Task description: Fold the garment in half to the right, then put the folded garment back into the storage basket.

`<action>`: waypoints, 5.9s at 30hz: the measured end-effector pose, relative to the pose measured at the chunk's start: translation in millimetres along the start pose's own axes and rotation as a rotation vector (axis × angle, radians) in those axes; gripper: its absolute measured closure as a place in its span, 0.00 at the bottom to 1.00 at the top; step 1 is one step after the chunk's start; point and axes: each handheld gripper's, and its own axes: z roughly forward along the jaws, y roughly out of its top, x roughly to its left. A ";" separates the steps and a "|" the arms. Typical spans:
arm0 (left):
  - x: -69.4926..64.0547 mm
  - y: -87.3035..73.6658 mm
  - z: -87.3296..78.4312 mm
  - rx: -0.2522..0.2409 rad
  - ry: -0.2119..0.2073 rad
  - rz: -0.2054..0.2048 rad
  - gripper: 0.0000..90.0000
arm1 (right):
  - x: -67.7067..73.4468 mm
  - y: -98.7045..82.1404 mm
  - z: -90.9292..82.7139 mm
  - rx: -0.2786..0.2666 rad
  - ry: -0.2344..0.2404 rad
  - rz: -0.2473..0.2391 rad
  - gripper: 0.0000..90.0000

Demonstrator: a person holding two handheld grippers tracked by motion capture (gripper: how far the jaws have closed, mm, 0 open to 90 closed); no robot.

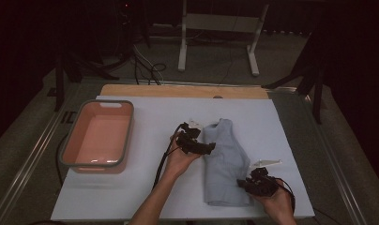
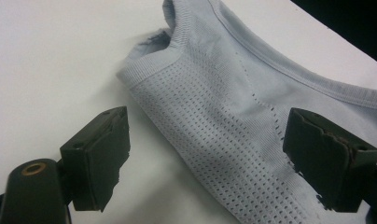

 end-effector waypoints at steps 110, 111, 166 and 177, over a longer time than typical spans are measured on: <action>14.4 15.8 47.3 0.034 0.033 -0.085 0.02 | -0.7 -1.4 0.7 -0.010 0.004 -0.004 0.84; 13.7 15.5 48.1 0.041 0.038 -0.083 0.02 | -0.7 -1.4 0.7 -0.010 0.004 -0.003 0.84; 6.7 13.9 49.7 0.118 -0.079 -0.098 0.95 | -0.8 -0.9 -1.6 -0.020 0.017 0.015 0.86; 7.0 15.7 43.5 0.122 -0.072 -0.086 0.95 | -0.9 -0.2 -3.2 -0.037 0.030 0.013 0.87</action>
